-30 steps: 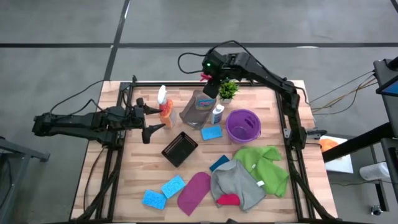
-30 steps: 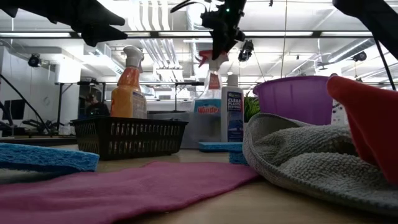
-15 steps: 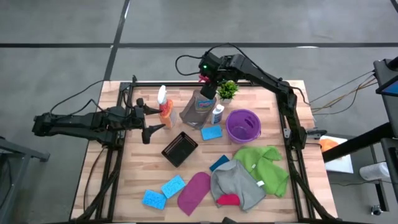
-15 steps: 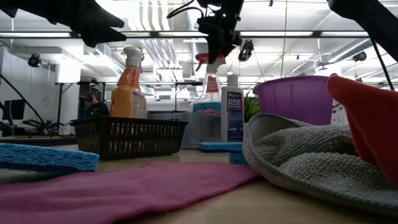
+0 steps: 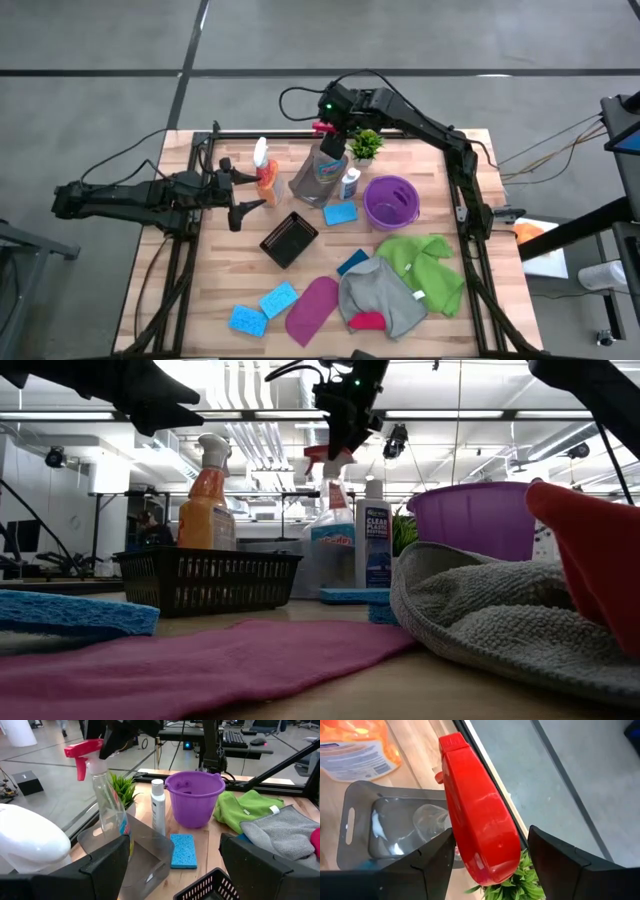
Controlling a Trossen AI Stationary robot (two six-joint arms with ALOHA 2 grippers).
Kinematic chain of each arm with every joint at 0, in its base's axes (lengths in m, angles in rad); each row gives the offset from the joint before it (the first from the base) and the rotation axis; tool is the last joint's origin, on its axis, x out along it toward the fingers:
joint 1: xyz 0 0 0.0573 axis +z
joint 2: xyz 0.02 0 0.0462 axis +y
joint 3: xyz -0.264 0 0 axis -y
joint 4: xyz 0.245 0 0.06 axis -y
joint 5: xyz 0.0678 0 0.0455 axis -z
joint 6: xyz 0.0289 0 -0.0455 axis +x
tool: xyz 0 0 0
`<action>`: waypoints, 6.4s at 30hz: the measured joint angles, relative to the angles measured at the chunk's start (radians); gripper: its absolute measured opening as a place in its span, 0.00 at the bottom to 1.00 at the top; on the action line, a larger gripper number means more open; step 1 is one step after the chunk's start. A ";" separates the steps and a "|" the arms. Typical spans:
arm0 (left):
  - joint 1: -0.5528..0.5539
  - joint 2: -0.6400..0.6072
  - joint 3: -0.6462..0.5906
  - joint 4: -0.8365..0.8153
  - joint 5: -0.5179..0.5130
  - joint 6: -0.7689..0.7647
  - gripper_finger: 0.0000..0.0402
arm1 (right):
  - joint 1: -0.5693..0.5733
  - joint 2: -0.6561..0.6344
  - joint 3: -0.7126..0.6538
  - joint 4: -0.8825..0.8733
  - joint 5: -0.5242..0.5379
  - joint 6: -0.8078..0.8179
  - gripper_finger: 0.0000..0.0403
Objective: Pick & Place Kitchen Items
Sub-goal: Put the red spray bottle into the black bin, then put the orange spray bottle into the black bin
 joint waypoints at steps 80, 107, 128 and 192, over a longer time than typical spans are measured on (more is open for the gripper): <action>0.000 0.000 0.000 0.005 -0.001 0.014 0.78 | 0.227 0.187 -0.006 0.048 0.000 -0.330 0.04; 0.000 0.000 0.071 0.024 -0.330 -0.096 0.78 | 0.193 -0.083 -0.005 0.170 -0.139 -0.311 0.12; 0.059 0.085 0.206 -0.255 -0.462 -0.287 0.78 | 0.201 -0.048 -0.045 0.601 -0.376 -0.311 0.83; 0.353 0.593 0.770 -0.876 -0.078 -0.434 0.78 | 0.409 -0.843 -1.594 1.823 -0.200 -0.179 0.83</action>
